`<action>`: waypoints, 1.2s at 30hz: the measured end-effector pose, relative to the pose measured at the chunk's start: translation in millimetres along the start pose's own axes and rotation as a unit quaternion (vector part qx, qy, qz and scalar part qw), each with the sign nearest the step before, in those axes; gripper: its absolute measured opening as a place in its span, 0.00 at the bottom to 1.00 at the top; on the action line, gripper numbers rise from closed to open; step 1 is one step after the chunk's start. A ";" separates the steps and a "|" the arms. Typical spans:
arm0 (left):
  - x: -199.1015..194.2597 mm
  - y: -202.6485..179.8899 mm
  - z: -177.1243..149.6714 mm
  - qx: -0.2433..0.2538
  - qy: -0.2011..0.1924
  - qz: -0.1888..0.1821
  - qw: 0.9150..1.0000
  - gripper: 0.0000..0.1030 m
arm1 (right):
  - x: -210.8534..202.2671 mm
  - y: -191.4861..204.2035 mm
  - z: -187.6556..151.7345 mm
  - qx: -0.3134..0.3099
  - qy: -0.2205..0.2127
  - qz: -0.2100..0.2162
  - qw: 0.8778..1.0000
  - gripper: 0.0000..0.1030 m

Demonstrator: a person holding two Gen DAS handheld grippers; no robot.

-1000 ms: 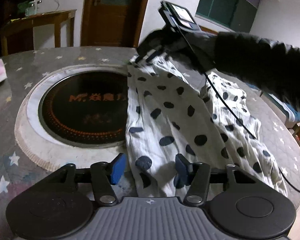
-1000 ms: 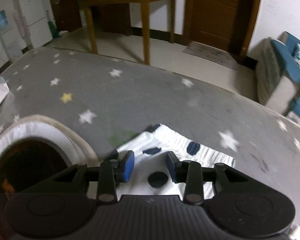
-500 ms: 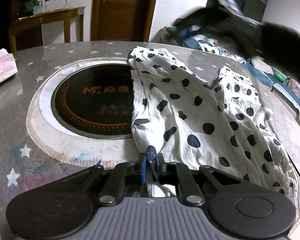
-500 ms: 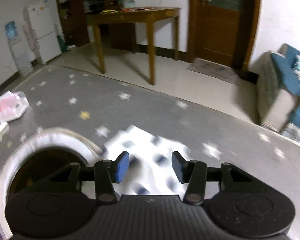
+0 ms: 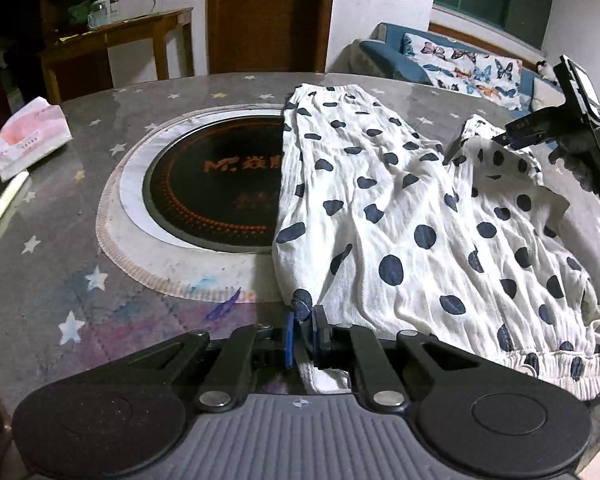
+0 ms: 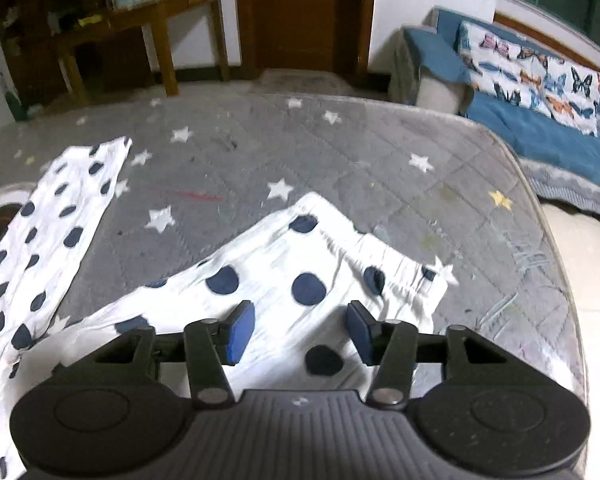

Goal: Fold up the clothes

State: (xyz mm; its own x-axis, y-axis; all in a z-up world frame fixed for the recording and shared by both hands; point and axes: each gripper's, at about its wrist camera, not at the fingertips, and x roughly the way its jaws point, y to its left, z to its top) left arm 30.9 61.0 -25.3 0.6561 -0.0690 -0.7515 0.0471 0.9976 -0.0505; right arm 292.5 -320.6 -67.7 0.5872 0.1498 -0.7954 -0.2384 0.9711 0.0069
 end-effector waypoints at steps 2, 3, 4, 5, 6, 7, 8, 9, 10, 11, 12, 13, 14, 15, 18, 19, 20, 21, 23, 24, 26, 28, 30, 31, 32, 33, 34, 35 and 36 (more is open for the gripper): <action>-0.6 -1.6 3.4 0.002 0.003 0.008 1.000 0.14 | 1.9 -0.9 1.2 0.002 -0.007 -0.010 1.000 0.51; -2.6 -2.8 4.7 0.004 0.002 0.013 1.000 0.15 | 2.8 0.0 2.3 0.000 -0.010 -0.016 1.000 0.51; -4.8 -4.3 5.8 0.008 -0.002 0.015 1.000 0.15 | 3.4 1.9 3.9 -0.005 -0.013 -0.020 1.000 0.51; -6.4 -5.8 7.2 0.011 -0.005 0.015 1.000 0.15 | 4.3 2.9 5.1 -0.011 -0.015 -0.020 1.000 0.51; -7.9 -7.3 8.5 0.014 -0.007 0.016 1.000 0.16 | 5.1 4.0 5.5 -0.015 -0.016 -0.019 1.000 0.51; -8.5 -8.4 9.3 0.015 -0.008 0.016 1.000 0.17 | 5.8 6.0 5.5 -0.019 -0.016 -0.020 0.999 0.51; -8.9 -10.3 10.1 0.017 -0.009 0.018 1.000 0.18 | 6.3 8.0 5.6 -0.021 -0.017 -0.021 0.999 0.51; -9.2 -12.1 11.0 0.019 -0.009 0.020 1.000 0.19 | 6.5 10.2 5.7 -0.022 -0.018 -0.021 0.999 0.51; -8.9 -13.1 11.7 0.020 -0.009 0.022 1.000 0.22 | 6.4 11.7 5.8 -0.020 -0.019 -0.019 0.999 0.51; -8.7 -14.0 12.4 0.020 -0.009 0.024 0.999 0.25 | 6.4 12.7 5.9 -0.017 -0.020 -0.019 0.999 0.51; -8.4 -15.0 13.1 0.020 -0.009 0.026 0.999 0.30 | 6.7 14.2 5.8 -0.014 -0.022 -0.020 0.999 0.52; -8.2 -16.0 13.8 0.020 -0.009 0.028 0.999 0.34 | 6.9 15.4 5.5 -0.012 -0.023 -0.019 0.999 0.52; -7.7 -16.8 14.3 0.021 -0.008 0.033 0.999 0.34 | 7.2 16.2 5.2 -0.010 -0.023 -0.016 1.000 0.52; -7.3 -17.7 14.8 0.021 -0.007 0.038 0.999 0.34 | 7.5 17.0 4.9 -0.008 -0.024 -0.013 1.000 0.52; -6.1 -19.7 15.3 0.021 -0.004 0.046 0.999 0.45 | 10.2 17.3 5.7 -0.004 -0.029 -0.016 0.999 0.52; -5.9 -20.5 15.4 0.022 -0.003 0.048 0.999 0.45 | 11.5 16.6 7.0 -0.002 -0.031 -0.019 0.999 0.52; -5.4 -21.7 15.4 0.023 -0.002 0.051 0.998 0.45 | 12.8 15.9 8.3 0.000 -0.033 -0.022 0.999 0.52; -4.8 -22.9 15.5 0.025 -0.001 0.053 0.998 0.46 | 14.1 15.1 9.6 0.002 -0.035 -0.025 0.999 0.53; -3.7 -25.1 15.6 0.027 0.002 0.057 0.998 0.49 | 16.8 13.7 12.2 0.007 -0.038 -0.032 0.999 0.54; -3.1 -26.0 15.7 0.028 0.003 0.060 0.998 0.50 | 18.1 13.0 13.7 0.008 -0.040 -0.036 0.999 0.55; -2.0 -27.2 15.7 0.029 0.005 0.064 0.998 0.52 | 19.9 12.0 16.2 0.009 -0.044 -0.044 0.998 0.55; -1.3 -27.7 15.6 0.030 0.007 0.067 0.997 0.53 | 19.9 11.4 17.6 0.011 -0.048 -0.048 0.998 0.55; -1.0 -28.3 15.6 0.031 0.008 0.070 0.997 0.54 | 16.2 12.1 16.3 0.009 -0.052 -0.047 0.997 0.55; -1.0 -28.8 15.7 0.031 0.008 0.071 0.997 0.55 | 13.3 12.9 14.6 0.007 -0.054 -0.046 0.997 0.55; -1.1 -29.2 15.7 0.032 0.008 0.073 0.997 0.56 | 10.1 13.8 12.5 0.003 -0.055 -0.044 0.997 0.55; -1.4 -30.1 15.8 0.034 0.007 0.075 0.997 0.57 | 6.7 14.9 10.2 -0.001 -0.057 -0.042 0.997 0.55; -2.4 -31.0 15.5 0.035 0.005 0.075 0.997 0.58 | 3.2 16.1 7.9 -0.005 -0.058 -0.041 0.997 0.55; -3.4 -32.0 15.3 0.036 0.004 0.075 0.996 0.59 | -1.4 17.3 5.1 -0.009 -0.059 -0.036 0.998 0.55; -4.4 -32.9 15.1 0.038 0.002 0.076 0.996 0.61 | -6.5 18.4 2.1 -0.012 -0.059 -0.030 0.998 0.55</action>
State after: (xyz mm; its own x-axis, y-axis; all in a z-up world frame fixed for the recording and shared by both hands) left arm 37.8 28.5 -10.3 0.6570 0.0824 -0.7494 0.0043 0.9936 0.1130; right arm 285.9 -303.3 -61.2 0.6878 0.1142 -0.7168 -0.2183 0.9744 -0.0542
